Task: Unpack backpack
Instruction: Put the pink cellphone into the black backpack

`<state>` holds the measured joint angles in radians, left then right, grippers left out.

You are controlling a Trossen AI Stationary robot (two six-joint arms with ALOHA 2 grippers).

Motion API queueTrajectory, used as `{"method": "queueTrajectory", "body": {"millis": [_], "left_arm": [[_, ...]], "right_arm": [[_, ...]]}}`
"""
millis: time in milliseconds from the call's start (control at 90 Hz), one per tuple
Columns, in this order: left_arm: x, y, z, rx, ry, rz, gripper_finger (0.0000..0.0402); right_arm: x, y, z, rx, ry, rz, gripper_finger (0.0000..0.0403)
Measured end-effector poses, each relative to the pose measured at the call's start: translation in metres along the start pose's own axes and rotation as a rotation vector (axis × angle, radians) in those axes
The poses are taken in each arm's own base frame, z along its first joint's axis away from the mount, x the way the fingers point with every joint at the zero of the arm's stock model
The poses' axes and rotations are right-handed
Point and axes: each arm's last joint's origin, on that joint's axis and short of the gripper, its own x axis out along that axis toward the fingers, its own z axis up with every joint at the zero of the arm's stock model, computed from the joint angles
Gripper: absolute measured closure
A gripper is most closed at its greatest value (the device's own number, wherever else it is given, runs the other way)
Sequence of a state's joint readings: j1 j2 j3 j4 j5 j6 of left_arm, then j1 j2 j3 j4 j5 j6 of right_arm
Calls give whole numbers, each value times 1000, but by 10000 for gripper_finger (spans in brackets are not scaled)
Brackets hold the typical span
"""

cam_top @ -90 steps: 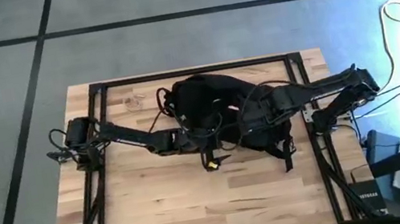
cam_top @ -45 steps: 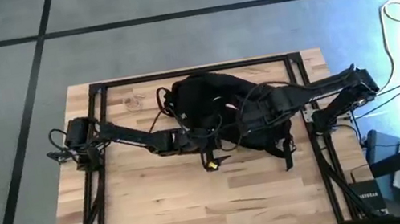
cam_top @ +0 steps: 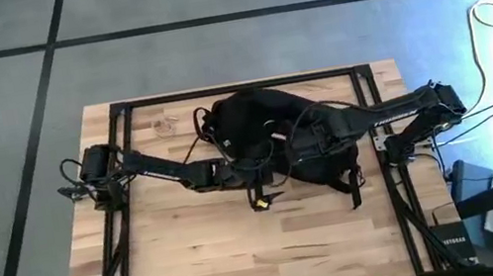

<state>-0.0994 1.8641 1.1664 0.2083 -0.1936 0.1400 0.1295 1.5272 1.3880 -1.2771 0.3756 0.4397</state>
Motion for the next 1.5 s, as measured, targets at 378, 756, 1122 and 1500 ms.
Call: {"method": "queueTrajectory", "body": {"millis": [378, 756, 1122, 1500], "left_arm": [[0, 0, -2, 3, 25, -3, 2], [0, 1, -5, -21, 57, 31, 2], [-1, 0, -6, -9, 67, 22, 2], [-1, -4, -5, -7, 59, 19, 2]], "right_arm": [[0, 5, 4, -106, -18, 107, 381], [10, -18, 25, -281, -106, 187, 381], [20, -44, 30, -324, -72, 298, 381], [26, -42, 34, 112, -59, 325, 381]]}}
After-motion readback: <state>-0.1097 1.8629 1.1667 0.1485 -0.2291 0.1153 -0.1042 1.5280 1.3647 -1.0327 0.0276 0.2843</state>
